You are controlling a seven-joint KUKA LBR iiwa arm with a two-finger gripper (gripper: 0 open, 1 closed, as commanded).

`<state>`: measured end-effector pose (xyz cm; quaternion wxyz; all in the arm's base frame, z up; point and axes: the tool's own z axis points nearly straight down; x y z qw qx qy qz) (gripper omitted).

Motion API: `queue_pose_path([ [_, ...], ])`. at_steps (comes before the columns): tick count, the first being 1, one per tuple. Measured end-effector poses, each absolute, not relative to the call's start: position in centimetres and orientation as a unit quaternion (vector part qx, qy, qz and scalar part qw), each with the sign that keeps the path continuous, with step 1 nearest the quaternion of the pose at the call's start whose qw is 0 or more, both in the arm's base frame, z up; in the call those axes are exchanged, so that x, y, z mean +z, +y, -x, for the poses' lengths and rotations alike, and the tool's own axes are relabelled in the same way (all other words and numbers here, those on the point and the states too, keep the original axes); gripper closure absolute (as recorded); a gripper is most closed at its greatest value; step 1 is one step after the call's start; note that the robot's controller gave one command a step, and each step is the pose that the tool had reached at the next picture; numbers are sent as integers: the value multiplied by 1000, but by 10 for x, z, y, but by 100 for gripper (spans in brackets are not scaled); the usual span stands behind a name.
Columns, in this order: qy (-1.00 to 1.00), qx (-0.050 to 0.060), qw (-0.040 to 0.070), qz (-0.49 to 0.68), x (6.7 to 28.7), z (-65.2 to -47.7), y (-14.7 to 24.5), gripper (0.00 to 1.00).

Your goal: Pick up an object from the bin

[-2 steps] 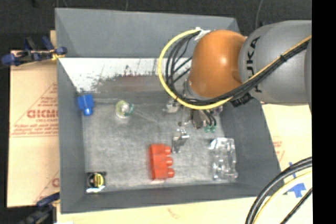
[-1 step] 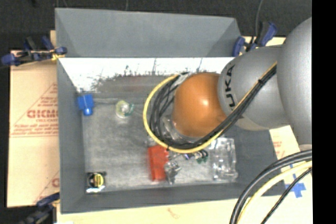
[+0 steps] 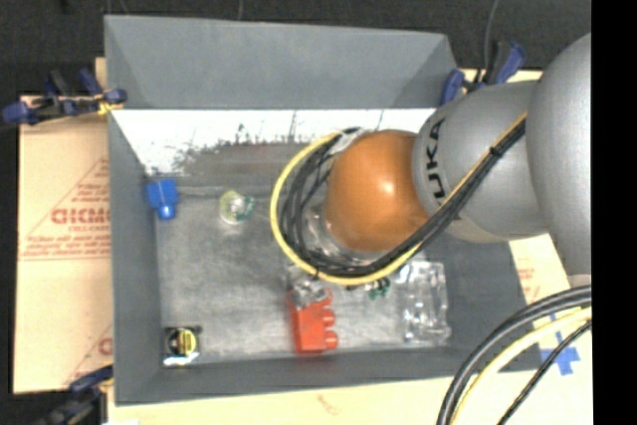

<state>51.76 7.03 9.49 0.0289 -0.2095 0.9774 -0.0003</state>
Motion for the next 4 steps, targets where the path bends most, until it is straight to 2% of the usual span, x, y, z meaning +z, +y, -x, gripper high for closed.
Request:
queue_pose_path([
  [1, 978, 1, 10, 210, 91, -509, 70, 0],
  [2, 977, 1, 4, 212, 92, -507, 71, 100],
  [3, 943, 2, 6, 333, 90, -515, 82, 100],
  [4, 943, 1, 18, 333, 88, -519, 82, 0],
])
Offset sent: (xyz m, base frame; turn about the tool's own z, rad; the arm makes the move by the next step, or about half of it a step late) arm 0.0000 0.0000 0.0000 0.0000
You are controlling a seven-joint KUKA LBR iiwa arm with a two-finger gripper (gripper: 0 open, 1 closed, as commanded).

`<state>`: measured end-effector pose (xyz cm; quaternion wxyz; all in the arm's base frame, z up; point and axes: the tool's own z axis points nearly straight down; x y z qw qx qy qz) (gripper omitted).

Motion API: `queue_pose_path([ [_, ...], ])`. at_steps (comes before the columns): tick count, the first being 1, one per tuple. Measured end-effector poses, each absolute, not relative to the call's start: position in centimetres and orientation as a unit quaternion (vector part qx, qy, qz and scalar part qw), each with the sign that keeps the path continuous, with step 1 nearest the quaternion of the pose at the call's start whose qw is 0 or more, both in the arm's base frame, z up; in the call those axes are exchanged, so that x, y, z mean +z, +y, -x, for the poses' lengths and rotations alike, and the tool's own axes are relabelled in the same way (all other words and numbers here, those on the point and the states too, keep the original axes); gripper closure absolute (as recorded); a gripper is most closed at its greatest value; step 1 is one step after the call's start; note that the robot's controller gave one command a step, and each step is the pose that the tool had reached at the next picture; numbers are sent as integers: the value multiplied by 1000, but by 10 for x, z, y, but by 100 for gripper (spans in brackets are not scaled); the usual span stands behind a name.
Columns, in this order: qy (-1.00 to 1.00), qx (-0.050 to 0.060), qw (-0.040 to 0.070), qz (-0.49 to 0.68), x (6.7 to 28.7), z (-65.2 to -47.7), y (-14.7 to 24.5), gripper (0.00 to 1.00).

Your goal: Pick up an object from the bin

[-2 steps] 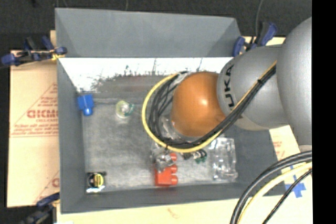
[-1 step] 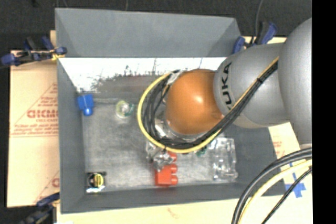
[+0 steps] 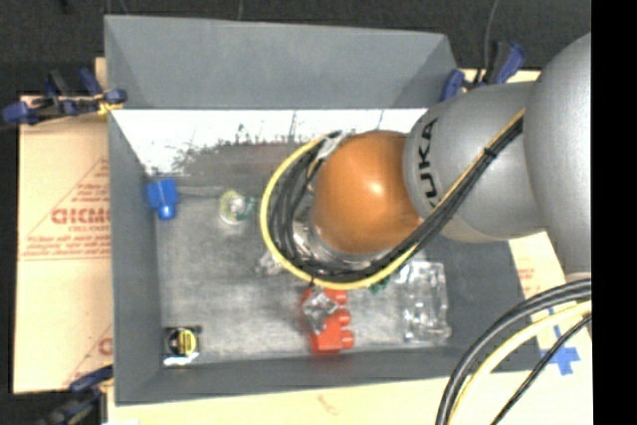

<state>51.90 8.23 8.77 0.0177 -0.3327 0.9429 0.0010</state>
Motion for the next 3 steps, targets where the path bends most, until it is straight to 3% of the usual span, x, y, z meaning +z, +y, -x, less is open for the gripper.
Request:
queue_pose_path([
  [1, 925, -2, 3, 379, 103, -517, -10, 0],
  [2, 919, 11, 5, 395, 102, -525, -87, 0],
  [3, 904, 0, 7, 427, 97, -546, -107, 0],
])
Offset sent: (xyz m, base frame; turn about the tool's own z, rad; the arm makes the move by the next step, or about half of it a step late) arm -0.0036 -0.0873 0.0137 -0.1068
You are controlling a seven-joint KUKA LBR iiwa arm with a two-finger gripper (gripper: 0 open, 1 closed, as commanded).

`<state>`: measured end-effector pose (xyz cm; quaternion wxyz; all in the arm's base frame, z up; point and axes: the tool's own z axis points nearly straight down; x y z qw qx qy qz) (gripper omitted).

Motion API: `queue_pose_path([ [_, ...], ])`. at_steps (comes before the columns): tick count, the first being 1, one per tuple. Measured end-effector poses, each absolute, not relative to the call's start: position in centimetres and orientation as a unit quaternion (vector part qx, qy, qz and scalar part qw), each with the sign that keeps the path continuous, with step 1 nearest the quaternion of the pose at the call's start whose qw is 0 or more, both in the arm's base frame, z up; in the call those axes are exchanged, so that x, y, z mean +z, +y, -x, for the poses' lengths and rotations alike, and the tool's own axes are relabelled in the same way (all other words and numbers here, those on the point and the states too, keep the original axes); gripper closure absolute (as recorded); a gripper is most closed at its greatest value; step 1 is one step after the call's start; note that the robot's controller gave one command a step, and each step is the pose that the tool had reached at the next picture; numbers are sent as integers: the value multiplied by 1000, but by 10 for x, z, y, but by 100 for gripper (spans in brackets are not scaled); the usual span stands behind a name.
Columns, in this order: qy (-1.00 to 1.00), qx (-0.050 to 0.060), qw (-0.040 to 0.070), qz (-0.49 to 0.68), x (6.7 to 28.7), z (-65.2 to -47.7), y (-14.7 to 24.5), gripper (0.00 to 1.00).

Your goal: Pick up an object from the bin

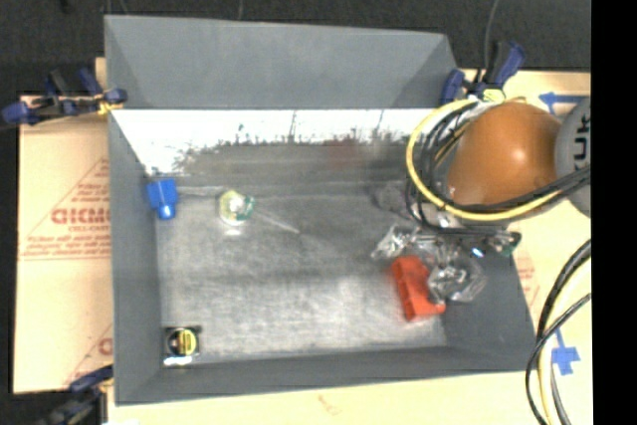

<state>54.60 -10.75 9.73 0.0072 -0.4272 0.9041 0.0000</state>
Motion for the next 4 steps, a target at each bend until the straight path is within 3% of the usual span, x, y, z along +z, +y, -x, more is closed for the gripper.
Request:
queue_pose_path([
  [1, 906, -1, 7, 424, 97, -547, -110, 100],
  [2, 970, 0, 2, 242, 143, -513, -127, 100],
  [3, 970, 1, 1, 243, 142, -513, -127, 0],
  [4, 920, -5, 12, 392, 78, -480, -102, 0],
])
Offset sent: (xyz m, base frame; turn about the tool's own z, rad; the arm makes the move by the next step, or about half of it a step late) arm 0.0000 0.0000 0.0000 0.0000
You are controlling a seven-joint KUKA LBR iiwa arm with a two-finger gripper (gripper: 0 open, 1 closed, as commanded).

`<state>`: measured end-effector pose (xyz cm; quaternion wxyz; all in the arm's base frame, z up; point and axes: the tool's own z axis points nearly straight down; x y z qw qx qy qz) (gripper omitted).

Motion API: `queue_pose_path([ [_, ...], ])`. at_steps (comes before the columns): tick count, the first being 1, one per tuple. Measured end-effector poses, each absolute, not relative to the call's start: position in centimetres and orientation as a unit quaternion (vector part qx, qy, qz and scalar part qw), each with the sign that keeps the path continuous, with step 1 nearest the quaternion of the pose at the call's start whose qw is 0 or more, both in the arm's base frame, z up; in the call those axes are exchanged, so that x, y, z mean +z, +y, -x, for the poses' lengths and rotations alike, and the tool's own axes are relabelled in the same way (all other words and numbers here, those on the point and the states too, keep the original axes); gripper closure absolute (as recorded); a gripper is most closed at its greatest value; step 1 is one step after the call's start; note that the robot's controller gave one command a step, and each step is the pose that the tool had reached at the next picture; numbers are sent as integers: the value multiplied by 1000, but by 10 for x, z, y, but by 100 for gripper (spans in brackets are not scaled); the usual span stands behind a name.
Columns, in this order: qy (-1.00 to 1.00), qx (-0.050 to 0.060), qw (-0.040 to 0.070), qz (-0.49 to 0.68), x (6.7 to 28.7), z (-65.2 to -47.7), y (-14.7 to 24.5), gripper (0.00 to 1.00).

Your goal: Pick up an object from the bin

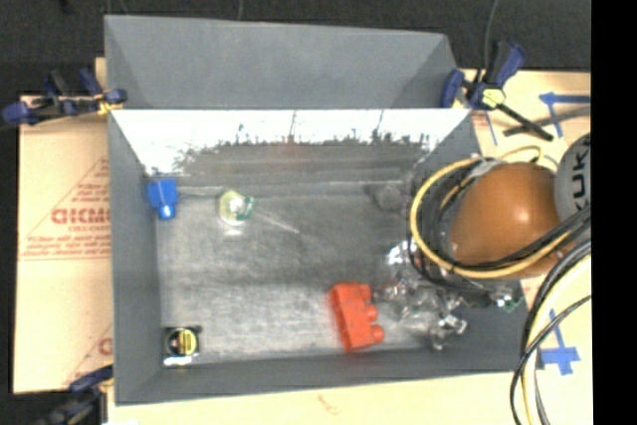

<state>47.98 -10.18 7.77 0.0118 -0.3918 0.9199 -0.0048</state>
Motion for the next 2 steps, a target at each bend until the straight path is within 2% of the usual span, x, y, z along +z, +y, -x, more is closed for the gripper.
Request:
queue_pose_path([
  [1, 920, -3, 9, 392, 78, -478, -102, 100],
  [2, 923, -4, 5, 386, 200, -484, -118, 100],
])
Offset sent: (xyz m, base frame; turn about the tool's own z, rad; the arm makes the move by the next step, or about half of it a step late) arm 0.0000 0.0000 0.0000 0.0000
